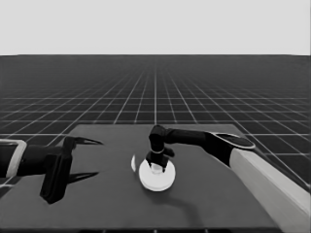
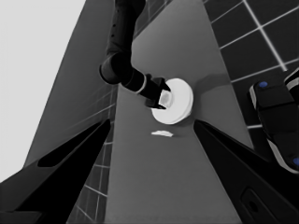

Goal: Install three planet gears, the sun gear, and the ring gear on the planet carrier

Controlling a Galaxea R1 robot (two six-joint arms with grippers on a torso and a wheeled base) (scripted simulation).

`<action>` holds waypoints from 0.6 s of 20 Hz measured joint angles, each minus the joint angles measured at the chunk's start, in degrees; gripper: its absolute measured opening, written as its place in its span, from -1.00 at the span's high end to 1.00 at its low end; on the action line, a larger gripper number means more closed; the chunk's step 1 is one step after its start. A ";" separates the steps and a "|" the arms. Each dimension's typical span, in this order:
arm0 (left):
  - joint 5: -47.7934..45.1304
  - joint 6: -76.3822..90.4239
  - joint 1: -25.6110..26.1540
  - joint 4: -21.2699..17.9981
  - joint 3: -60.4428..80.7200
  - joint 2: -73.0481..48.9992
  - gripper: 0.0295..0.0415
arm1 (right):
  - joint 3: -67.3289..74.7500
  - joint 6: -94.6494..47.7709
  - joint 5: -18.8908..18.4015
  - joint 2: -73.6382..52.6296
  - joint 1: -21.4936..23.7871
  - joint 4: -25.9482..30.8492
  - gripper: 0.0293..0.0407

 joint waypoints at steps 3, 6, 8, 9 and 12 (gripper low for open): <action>0.00 0.00 0.00 0.00 0.00 0.00 -0.49 | -0.01 1.50 0.00 -0.01 -0.02 0.00 0.03; 0.00 0.00 0.00 0.00 0.00 0.00 -0.49 | -0.01 3.00 0.00 -0.01 -0.06 0.00 0.03; 0.00 0.00 0.00 0.00 0.00 0.00 -0.49 | -0.01 4.00 0.00 0.00 -0.06 0.00 0.03; 0.00 0.00 0.00 0.00 0.00 0.00 -0.49 | -0.01 4.50 0.00 -0.01 -0.07 0.00 0.03; 0.00 0.00 0.00 0.00 0.00 0.00 -0.49 | -0.01 5.47 0.00 0.00 -0.05 -0.01 -0.55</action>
